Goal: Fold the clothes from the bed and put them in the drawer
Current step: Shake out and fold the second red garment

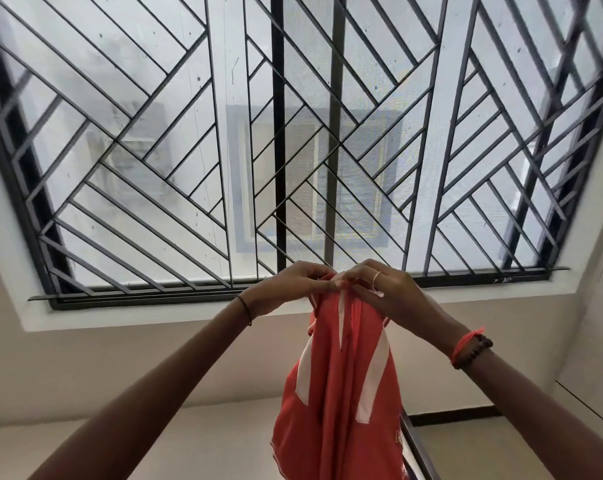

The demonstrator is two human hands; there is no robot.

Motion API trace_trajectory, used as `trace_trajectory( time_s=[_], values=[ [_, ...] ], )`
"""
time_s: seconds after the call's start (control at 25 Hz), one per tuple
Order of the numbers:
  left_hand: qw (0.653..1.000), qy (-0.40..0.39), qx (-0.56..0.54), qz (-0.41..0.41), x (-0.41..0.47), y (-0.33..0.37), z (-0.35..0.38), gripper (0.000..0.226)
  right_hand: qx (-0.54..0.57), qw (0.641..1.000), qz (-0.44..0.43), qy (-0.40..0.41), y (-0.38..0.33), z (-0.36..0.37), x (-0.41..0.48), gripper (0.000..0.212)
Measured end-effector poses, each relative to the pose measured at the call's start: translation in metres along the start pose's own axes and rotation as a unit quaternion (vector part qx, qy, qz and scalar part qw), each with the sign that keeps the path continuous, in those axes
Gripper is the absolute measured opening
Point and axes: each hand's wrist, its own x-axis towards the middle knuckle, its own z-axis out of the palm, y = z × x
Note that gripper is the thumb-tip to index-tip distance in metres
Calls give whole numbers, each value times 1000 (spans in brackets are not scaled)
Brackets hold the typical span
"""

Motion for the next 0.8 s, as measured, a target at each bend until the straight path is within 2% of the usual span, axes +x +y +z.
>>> trace_trajectory(
  time_s=[0.28, 0.36, 0.56, 0.8],
  values=[
    [998, 57, -9, -15, 4, -3, 2, 19, -7, 999, 25, -22, 5, -3, 4, 23],
    [997, 68, -10, -27, 6, -6, 2, 14, -9, 999, 23, -23, 5, -2, 4, 24],
    [998, 64, -17, -5, 3, -4, 4, 14, -13, 999, 51, -9, 9, 4, 3, 27],
    [990, 45, 119, 61, 1, -3, 4, 11, -20, 999, 0, -34, 3, 1, -1, 19]
  ],
)
